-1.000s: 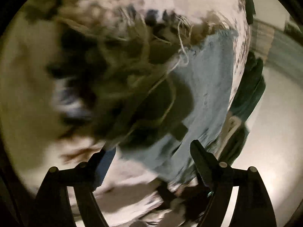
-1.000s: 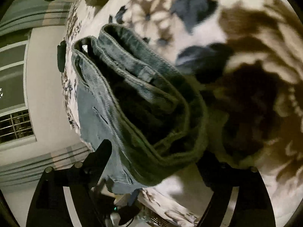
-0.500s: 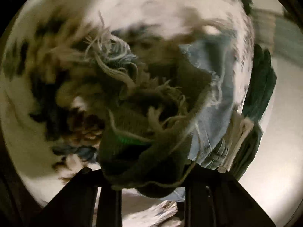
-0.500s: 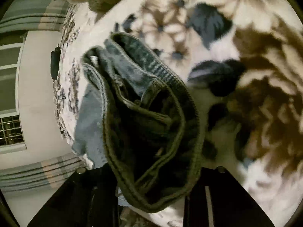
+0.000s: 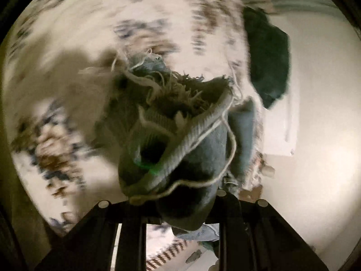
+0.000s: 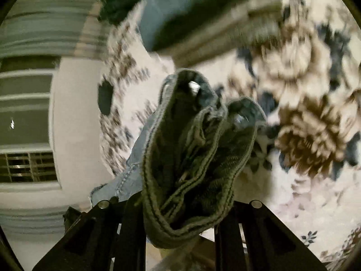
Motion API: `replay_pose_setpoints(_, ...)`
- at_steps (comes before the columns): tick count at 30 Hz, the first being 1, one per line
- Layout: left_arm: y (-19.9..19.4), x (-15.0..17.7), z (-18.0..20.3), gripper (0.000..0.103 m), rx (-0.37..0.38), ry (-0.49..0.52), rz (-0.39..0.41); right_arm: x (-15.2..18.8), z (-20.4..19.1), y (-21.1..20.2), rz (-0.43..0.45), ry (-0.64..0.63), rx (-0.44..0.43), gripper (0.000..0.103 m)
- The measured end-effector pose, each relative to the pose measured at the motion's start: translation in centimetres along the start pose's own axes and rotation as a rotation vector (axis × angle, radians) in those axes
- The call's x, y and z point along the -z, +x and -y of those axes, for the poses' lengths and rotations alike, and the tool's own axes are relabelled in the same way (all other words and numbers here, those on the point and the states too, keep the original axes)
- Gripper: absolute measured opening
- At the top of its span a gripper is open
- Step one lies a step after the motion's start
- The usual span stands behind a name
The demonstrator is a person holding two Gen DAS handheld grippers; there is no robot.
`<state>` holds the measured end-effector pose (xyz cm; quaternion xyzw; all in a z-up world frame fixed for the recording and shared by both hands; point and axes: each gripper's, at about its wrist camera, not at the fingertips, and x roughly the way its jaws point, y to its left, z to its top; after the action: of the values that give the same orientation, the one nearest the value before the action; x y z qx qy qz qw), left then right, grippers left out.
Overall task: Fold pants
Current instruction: 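Carry the folded shorts with both tools toward the jeans stack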
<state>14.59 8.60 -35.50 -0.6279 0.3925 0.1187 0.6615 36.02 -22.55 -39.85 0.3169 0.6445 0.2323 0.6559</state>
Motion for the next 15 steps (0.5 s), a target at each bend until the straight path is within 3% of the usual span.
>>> replay_pose_setpoints(5, 2.6, -2.8, 10.7, 0.018, 0.081, 0.126, -0.053, -5.1, -4.5, -9.4, 0.177, -0.022, -0.045, 0.018)
replay_pose_setpoints(9, 6.0, -5.0, 20.6, 0.018, 0.163, 0.238, -0.095, -11.8, -8.8, -15.2, 0.328, -0.033, -0.074, 0.018)
replay_pose_setpoints(11, 8.9, -6.3, 25.4, 0.018, 0.193, 0.307, -0.119, -15.2, -10.0, -17.2, 0.394, -0.037, -0.079, 0.018)
replay_pose_setpoints(15, 15.9, -8.3, 30.4, 0.018, 0.197, 0.413, -0.165, -21.5, -8.3, -17.7, 0.473, -0.002, -0.105, 0.018)
